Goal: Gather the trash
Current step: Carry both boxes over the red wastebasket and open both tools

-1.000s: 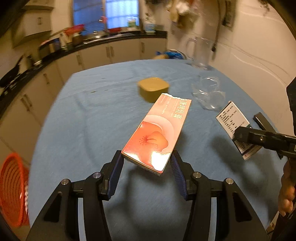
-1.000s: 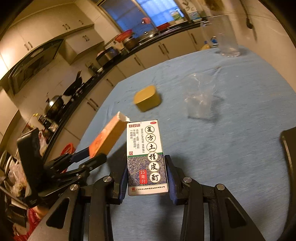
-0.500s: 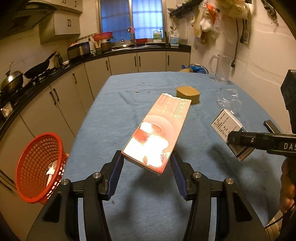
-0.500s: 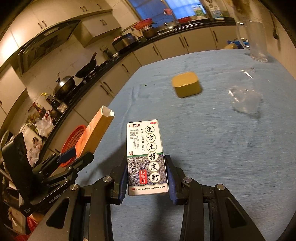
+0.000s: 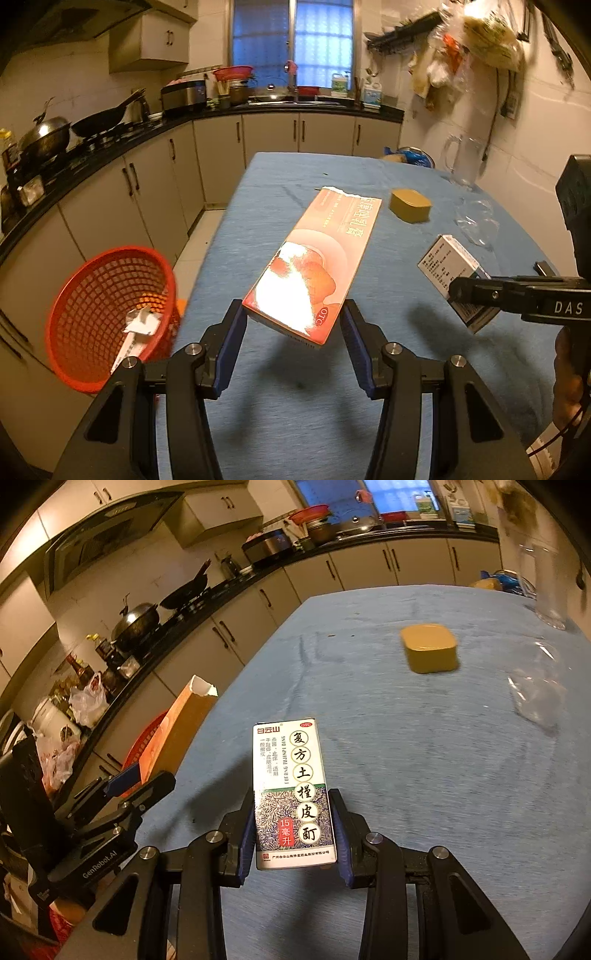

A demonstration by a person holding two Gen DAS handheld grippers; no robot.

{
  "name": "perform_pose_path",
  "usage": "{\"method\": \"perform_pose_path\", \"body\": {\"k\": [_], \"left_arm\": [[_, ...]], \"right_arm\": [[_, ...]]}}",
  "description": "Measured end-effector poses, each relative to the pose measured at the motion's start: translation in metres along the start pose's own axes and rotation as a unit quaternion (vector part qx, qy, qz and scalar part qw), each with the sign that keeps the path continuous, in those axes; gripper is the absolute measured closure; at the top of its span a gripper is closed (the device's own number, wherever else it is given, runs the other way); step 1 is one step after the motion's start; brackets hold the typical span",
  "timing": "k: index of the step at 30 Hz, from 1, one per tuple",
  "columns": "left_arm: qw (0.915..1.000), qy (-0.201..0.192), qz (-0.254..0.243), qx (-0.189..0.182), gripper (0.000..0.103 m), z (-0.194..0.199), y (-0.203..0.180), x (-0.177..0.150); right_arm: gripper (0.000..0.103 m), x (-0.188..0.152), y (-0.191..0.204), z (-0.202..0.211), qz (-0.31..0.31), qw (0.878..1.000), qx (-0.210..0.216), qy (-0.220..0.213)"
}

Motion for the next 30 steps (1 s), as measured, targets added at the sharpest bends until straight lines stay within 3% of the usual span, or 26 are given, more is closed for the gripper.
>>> {"method": "perform_pose_path", "body": {"k": [14, 21, 30], "left_arm": [[0.9974, -0.026, 0.06, 0.03, 0.052, 0.032, 0.077, -0.006], [0.9916, -0.039, 0.101, 0.072, 0.052, 0.049, 0.136, -0.012], [0.9822, -0.025, 0.154, 0.105, 0.052, 0.043, 0.203, -0.025]], "right_arm": [[0.064, 0.017, 0.06, -0.025, 0.046, 0.998, 0.017, 0.025], [0.064, 0.036, 0.109, -0.046, 0.084, 0.995, 0.04, 0.037], [0.064, 0.059, 0.171, -0.094, 0.11, 0.989, 0.076, 0.062]]}}
Point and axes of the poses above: each gripper's, at about its wrist camera, not at the fingertips, and z roughly against the way its jaws point, y to its left, x to its top, the point moved 3 cm from there along -z, roughly the way its jaws point, and after that the axes turned 3 degrees about y, right-handed, at the moved point
